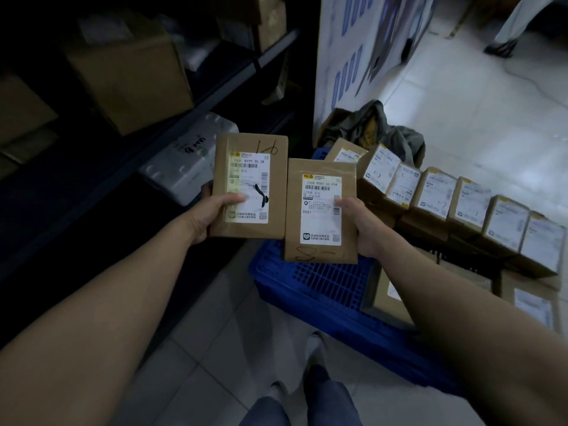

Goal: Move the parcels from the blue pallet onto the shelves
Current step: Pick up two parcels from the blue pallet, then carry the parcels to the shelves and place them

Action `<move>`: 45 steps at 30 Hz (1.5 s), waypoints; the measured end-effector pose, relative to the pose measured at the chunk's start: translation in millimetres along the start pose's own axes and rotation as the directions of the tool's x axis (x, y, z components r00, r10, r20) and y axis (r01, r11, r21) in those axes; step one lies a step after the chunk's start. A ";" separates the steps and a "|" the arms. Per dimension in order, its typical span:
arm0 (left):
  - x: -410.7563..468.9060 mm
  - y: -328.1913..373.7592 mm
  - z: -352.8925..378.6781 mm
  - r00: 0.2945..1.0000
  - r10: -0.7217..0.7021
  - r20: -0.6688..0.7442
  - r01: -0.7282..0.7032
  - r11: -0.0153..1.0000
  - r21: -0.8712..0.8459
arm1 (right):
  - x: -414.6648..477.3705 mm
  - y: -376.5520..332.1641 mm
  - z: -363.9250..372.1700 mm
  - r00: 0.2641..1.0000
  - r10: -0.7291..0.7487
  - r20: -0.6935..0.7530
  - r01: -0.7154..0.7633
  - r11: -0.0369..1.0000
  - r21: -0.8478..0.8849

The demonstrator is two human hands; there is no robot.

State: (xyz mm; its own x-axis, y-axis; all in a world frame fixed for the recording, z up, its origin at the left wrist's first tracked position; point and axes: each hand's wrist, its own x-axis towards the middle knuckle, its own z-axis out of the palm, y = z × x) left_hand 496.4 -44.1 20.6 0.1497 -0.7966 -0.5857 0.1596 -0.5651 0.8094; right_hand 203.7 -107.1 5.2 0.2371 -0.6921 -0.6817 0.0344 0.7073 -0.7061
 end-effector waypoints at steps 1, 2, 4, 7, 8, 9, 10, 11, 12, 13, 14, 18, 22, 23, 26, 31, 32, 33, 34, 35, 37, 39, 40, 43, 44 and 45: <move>-11.5 10.3 -2.7 1.000 0.018 0.001 -0.018 1.000 0.005 | -6.2 -7.5 5.1 1.000 -0.008 0.026 0.008 1.000 -0.003; -21.2 19.6 -6.2 0.999 0.040 -0.006 -0.040 0.999 0.005 | -11.0 -14.2 9.7 0.998 -0.012 0.055 0.012 1.000 -0.007; -45.6 36.9 -20.0 0.995 0.084 -0.054 -0.085 0.996 -0.020 | -25.9 -27.1 23.8 0.992 -0.025 0.126 0.031 0.998 -0.050; -80.3 55.1 -43.2 0.988 0.107 -0.114 -0.114 0.992 -0.058 | -41.4 -46.2 50.7 0.981 -0.068 0.184 0.090 0.989 -0.118; -93.3 57.5 -51.2 0.983 0.114 -0.142 -0.127 0.988 -0.084 | -45.1 -52.7 61.5 0.974 -0.085 0.209 0.115 0.984 -0.135; -106.5 58.2 -59.1 0.978 0.120 -0.172 -0.140 0.984 -0.112 | -48.5 -59.4 72.8 0.965 -0.101 0.242 0.140 0.979 -0.151; -119.8 57.6 -67.3 0.970 0.125 -0.209 -0.155 0.979 -0.134 | -51.2 -66.4 84.4 0.953 -0.114 0.280 0.165 0.972 -0.167; -133.7 55.6 -75.7 0.959 0.131 -0.253 -0.174 0.972 -0.156 | -53.9 -73.1 96.6 0.938 -0.121 0.324 0.189 0.964 -0.186; -147.7 52.9 -83.3 0.945 0.137 -0.298 -0.195 0.965 -0.177 | -55.9 -79.5 108.9 0.921 -0.123 0.370 0.210 0.956 -0.205; -161.1 49.3 -90.1 0.930 0.137 -0.341 -0.214 0.956 -0.199 | -57.4 -85.2 120.8 0.902 -0.119 0.415 0.228 0.948 -0.224; -174.3 44.8 -95.7 0.915 0.133 -0.380 -0.230 0.948 -0.221 | -59.1 -89.8 132.4 0.882 -0.110 0.459 0.242 0.940 -0.239; -226.9 15.7 -106.7 0.829 0.093 -0.551 -0.289 0.915 -0.280 | -65.4 -94.4 180.0 0.798 -0.031 0.602 0.271 0.910 -0.313; -283.7 -30.8 -105.0 0.694 -0.001 -0.720 -0.347 0.875 -0.337 | -76.9 -74.2 229.7 0.724 0.104 0.682 0.280 0.860 -0.428; -298.5 -43.1 -102.3 0.655 -0.032 -0.755 -0.367 0.860 -0.355 | -80.8 -65.6 241.9 0.701 0.141 0.699 0.284 0.845 -0.454; -344.3 -83.8 -91.0 0.553 -0.122 -0.824 -0.411 0.821 -0.397 | -95.0 -32.0 275.7 0.631 0.243 0.737 0.300 0.799 -0.521; -423.3 -150.8 -65.3 0.395 -0.239 -0.887 -0.519 0.739 -0.430 | -137.1 31.0 322.1 0.488 0.439 0.754 0.375 0.675 -0.635; -440.4 -163.3 -59.1 0.363 -0.261 -0.894 -0.541 0.723 -0.430 | -150.0 43.6 331.6 0.460 0.464 0.757 0.404 0.650 -0.643; -457.5 -175.4 -52.9 0.335 -0.280 -0.900 -0.559 0.709 -0.429 | -164.3 56.1 341.1 0.432 0.485 0.760 0.435 0.626 -0.647; -475.0 -187.6 -46.9 0.310 -0.296 -0.904 -0.578 0.696 -0.426 | -179.4 68.8 350.4 0.404 0.506 0.762 0.463 0.605 -0.647; -493.3 -199.6 -40.8 0.282 -0.313 -0.907 -0.595 0.684 -0.421 | -194.9 82.0 359.9 0.375 0.528 0.762 0.487 0.587 -0.647; -531.0 -222.8 -27.5 0.211 -0.360 -0.909 -0.629 0.662 -0.408 | -227.5 110.3 377.8 0.317 0.568 0.759 0.528 0.560 -0.639; -570.8 -247.3 -11.8 0.148 -0.404 -0.903 -0.663 0.637 -0.393 | -265.2 142.5 393.3 0.263 0.596 0.759 0.566 0.542 -0.622; -591.2 -260.9 -3.7 0.120 -0.422 -0.898 -0.676 0.628 -0.385 | -285.7 159.8 399.3 0.237 0.607 0.759 0.584 0.535 -0.610; -652.5 -302.1 20.5 0.032 -0.492 -0.870 -0.703 0.608 -0.370 | -347.4 214.3 409.2 0.162 0.649 0.743 0.626 0.515 -0.586; -671.7 -314.8 27.8 0.009 -0.509 -0.861 -0.705 0.607 -0.367 | -366.6 232.4 411.0 0.138 0.667 0.732 0.635 0.508 -0.582; -689.6 -327.0 35.1 -0.012 -0.524 -0.852 -0.708 0.606 -0.362 | -385.5 250.2 412.5 0.113 0.687 0.718 0.642 0.501 -0.580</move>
State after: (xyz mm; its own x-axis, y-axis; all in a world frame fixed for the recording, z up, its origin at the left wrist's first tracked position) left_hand 306.8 682.5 161.3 0.7458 0.4884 -0.4530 0.3442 0.2998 0.8898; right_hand 521.4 396.1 170.3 0.7475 0.5109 -0.4246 -0.3942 -0.1733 -0.9025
